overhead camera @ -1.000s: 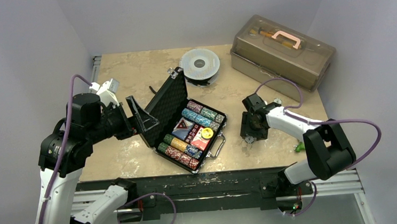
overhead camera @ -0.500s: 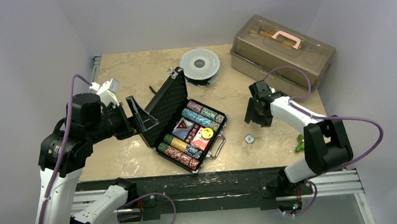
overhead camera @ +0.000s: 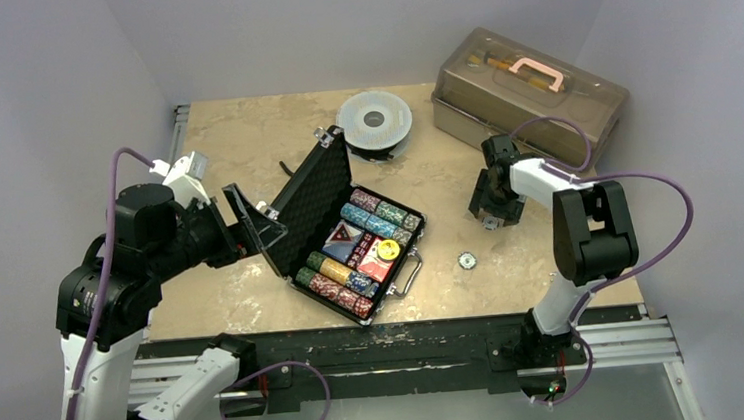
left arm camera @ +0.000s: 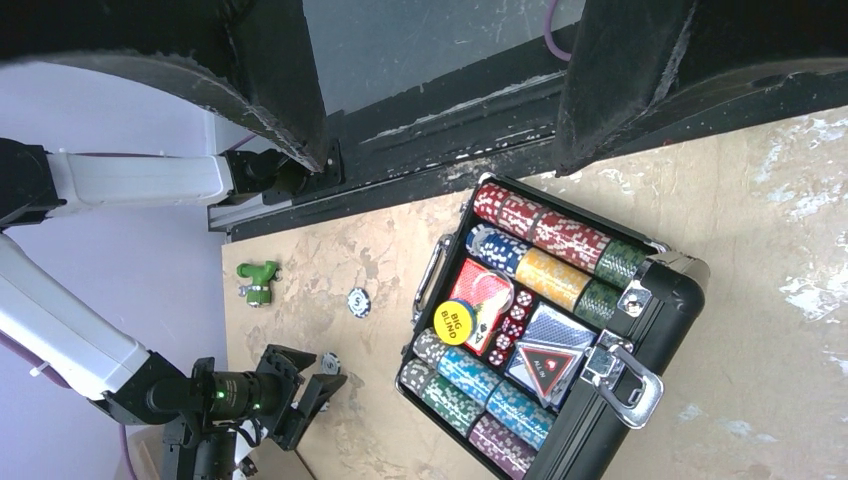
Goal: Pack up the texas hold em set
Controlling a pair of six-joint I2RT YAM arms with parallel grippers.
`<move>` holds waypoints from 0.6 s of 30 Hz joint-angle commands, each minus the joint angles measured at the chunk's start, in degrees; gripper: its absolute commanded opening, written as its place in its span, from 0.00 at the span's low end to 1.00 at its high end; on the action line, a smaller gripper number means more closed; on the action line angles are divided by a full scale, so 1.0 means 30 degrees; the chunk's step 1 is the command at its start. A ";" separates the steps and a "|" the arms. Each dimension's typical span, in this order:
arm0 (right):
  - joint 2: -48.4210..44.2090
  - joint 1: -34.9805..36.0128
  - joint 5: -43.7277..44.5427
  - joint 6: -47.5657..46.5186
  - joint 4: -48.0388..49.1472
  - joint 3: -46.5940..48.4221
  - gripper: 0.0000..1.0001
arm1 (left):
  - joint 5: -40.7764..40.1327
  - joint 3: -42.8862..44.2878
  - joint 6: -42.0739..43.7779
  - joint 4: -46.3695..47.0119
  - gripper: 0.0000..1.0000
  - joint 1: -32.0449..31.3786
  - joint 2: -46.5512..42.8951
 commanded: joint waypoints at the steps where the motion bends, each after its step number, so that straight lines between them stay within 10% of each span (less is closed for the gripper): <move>1: 0.0075 -0.0319 -0.0712 -0.0541 0.0902 0.0337 0.61 | -0.0404 0.0509 0.0139 0.0071 0.80 -0.0128 0.0141; 18: -0.0175 -0.0320 -0.1051 -0.0547 0.1080 -0.1077 0.50 | -0.0246 0.0520 0.0135 0.0225 0.80 -0.0124 0.0427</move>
